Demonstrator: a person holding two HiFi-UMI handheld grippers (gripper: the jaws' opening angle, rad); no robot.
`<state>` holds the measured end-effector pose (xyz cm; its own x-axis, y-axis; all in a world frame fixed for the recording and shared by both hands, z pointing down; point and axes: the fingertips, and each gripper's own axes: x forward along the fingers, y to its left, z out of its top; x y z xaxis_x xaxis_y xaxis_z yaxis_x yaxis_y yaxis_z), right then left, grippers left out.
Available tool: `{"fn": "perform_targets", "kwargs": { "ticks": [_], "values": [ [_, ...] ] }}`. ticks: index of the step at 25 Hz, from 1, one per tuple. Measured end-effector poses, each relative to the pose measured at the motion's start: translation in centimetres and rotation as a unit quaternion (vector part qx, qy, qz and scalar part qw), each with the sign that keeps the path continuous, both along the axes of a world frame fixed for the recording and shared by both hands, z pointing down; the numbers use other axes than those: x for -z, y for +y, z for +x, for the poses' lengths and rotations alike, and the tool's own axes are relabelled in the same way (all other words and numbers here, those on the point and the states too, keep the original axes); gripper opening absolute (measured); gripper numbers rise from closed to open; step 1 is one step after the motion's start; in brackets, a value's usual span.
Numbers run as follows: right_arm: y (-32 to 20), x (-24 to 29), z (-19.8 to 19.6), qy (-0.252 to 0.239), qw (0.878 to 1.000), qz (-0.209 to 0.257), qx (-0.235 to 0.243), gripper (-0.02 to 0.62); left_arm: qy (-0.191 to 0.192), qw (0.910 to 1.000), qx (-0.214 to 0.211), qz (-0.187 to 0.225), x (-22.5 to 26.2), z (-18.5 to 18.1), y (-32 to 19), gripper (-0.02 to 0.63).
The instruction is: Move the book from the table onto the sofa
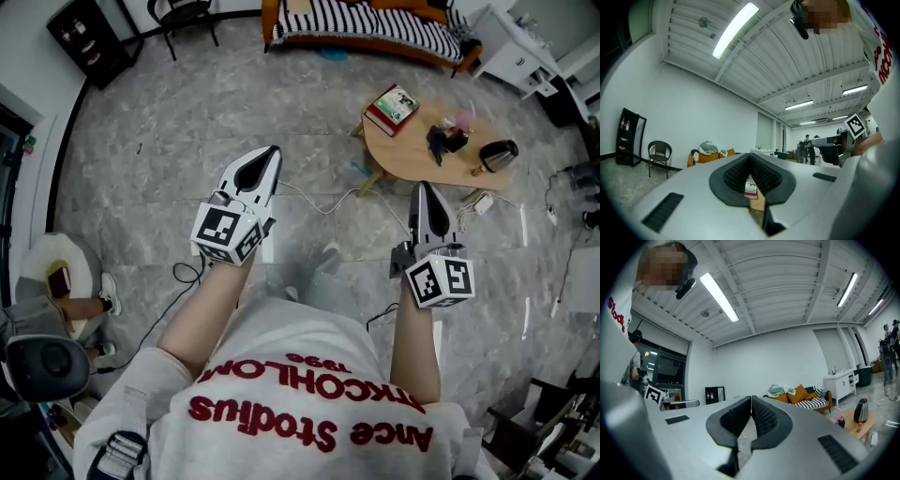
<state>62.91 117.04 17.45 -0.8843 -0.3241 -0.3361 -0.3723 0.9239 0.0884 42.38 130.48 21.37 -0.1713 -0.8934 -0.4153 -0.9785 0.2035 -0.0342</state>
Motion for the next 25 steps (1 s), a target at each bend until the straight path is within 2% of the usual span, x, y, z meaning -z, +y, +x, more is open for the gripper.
{"fn": "perform_targets", "kwargs": {
  "ticks": [10, 19, 25],
  "values": [
    [-7.5, 4.0, -5.4, -0.007, 0.999, 0.036, 0.001, 0.028, 0.01, 0.9998, 0.019, 0.003, 3.6, -5.9, -6.8, 0.017],
    [-18.2, 10.4, -9.4, -0.002, 0.999, 0.026, 0.026, 0.028, 0.01, 0.9994, 0.029, 0.015, 9.9, -10.0, -15.9, 0.017],
    [-24.8, 12.9, -11.5, 0.007, 0.999, 0.014, 0.044, 0.028, 0.016, 0.9988, 0.042, 0.018, 12.4, -12.3, -21.6, 0.017]
  ]
}}
